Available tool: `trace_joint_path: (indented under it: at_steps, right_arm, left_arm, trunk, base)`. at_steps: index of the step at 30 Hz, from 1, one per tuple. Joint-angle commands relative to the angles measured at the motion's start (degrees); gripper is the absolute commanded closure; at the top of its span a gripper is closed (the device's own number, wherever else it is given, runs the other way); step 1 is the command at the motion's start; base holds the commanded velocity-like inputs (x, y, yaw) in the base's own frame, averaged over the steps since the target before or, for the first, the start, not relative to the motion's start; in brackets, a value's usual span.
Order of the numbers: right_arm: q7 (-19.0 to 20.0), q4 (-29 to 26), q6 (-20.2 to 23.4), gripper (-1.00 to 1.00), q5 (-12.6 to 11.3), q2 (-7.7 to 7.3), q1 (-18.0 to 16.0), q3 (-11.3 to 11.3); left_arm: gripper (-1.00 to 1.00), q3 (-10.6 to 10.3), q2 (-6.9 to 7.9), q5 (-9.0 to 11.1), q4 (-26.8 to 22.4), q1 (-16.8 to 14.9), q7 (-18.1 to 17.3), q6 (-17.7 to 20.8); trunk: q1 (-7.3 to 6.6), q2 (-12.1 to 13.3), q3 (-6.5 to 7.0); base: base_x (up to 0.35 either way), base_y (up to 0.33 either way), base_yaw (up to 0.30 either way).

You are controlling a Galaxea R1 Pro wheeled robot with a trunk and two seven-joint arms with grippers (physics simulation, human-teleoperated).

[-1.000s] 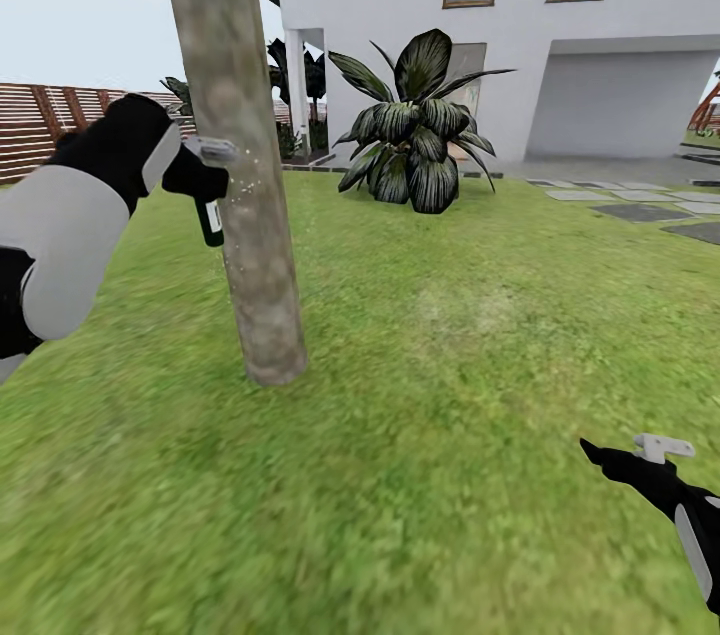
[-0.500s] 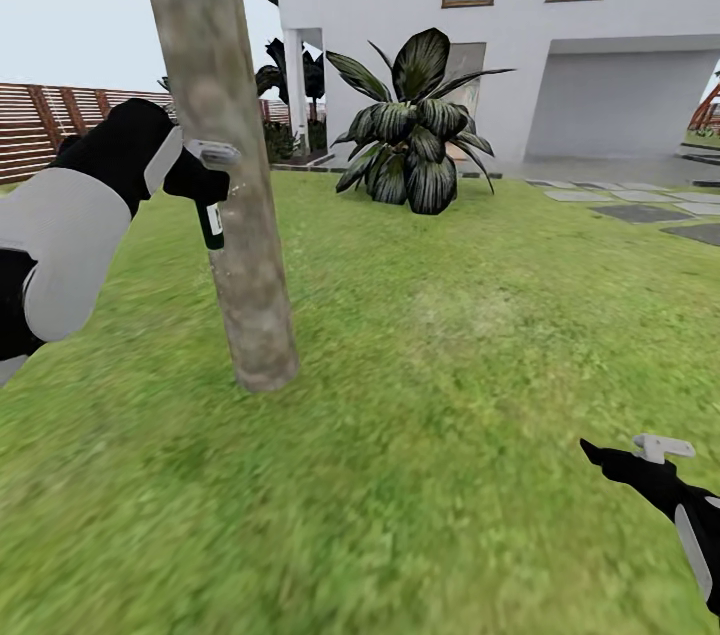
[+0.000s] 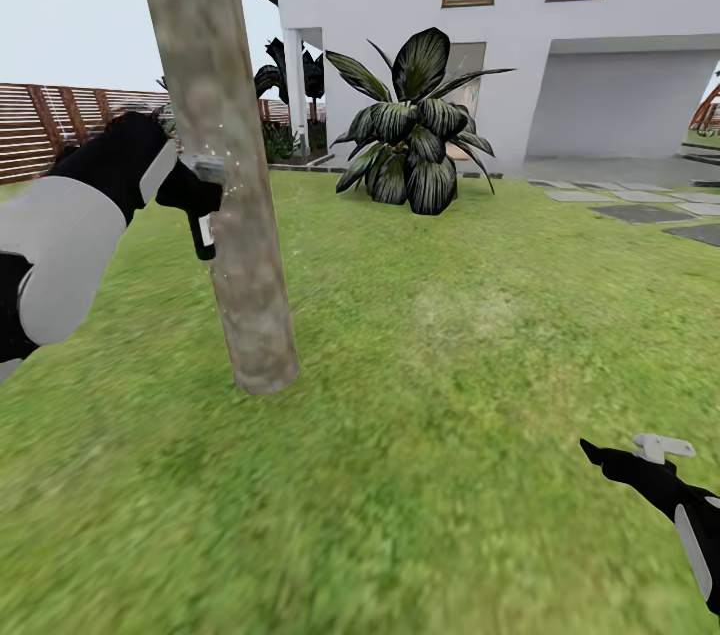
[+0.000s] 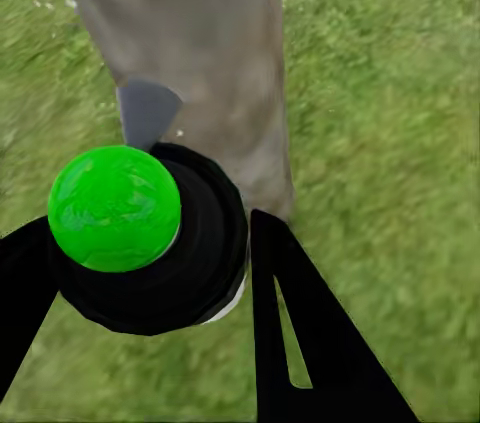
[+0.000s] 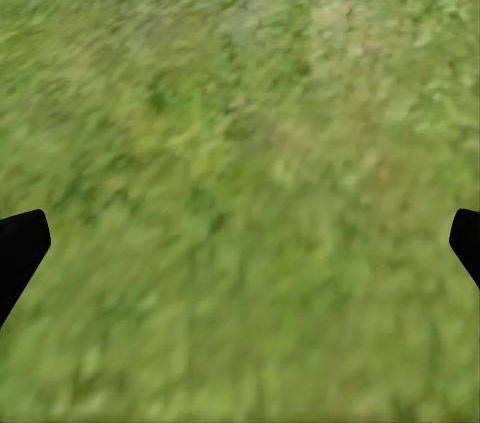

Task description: In the garden, pick up the pesticide atomizer on the floor and spray pesticide onto both trees until each tree trunk is fully covered.

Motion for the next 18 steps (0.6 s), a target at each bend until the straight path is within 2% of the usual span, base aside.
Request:
trace_joint_path:
  at_steps: [1, 4, 6, 10, 12, 18]
  right_arm:
    - [0.00, 0.02, 0.00, -1.00, 0.00, 0.00, 0.00, 0.00]
    - [0.00, 0.04, 0.00, -1.00, -0.02, 0.00, 0.02, 0.00]
    - [0.00, 0.03, 0.00, -1.00, -0.01, 0.00, 0.00, 0.00]
    - [0.00, 0.04, 0.00, -1.00, 0.00, 0.04, 0.02, 0.00]
    - [0.00, 0.05, 0.00, -1.00, 0.00, 0.08, 0.01, 0.00]
    - [0.00, 0.05, 0.00, -1.00, 0.00, 0.06, 0.03, 0.00]
  left_arm:
    - [1.00, 0.06, 0.45, 0.18, 0.90, 0.76, -0.03, -0.20]
    - [1.00, 0.06, 2.25, 0.11, 1.90, 3.79, -0.13, -1.36]
    - [1.00, 0.06, 2.67, 0.14, 2.05, 6.30, -0.16, -3.51]
    - [1.00, 0.06, 2.72, 0.19, 2.09, 9.31, -0.16, -4.60]
    - [1.00, 0.06, 2.66, 0.30, 2.09, 11.58, -0.16, -6.55]
    - [1.00, 0.14, 2.68, 0.39, 2.11, 12.87, -0.16, -7.34]
  trunk:
    - [-0.01, -0.01, 0.01]
    - [-0.01, -0.01, 0.01]
    - [-0.01, -0.01, 0.01]
    - [-0.01, -0.01, 0.01]
    - [-0.01, -0.01, 0.01]
    - [-0.01, -0.01, 0.01]
  base:
    - [0.002, 0.000, 0.000]
    - [0.000, 0.000, 0.000]
    - [0.000, 0.000, 0.000]
    - [0.000, 0.000, 0.000]
    - [0.000, 0.000, 0.000]
    - [0.000, 0.000, 0.000]
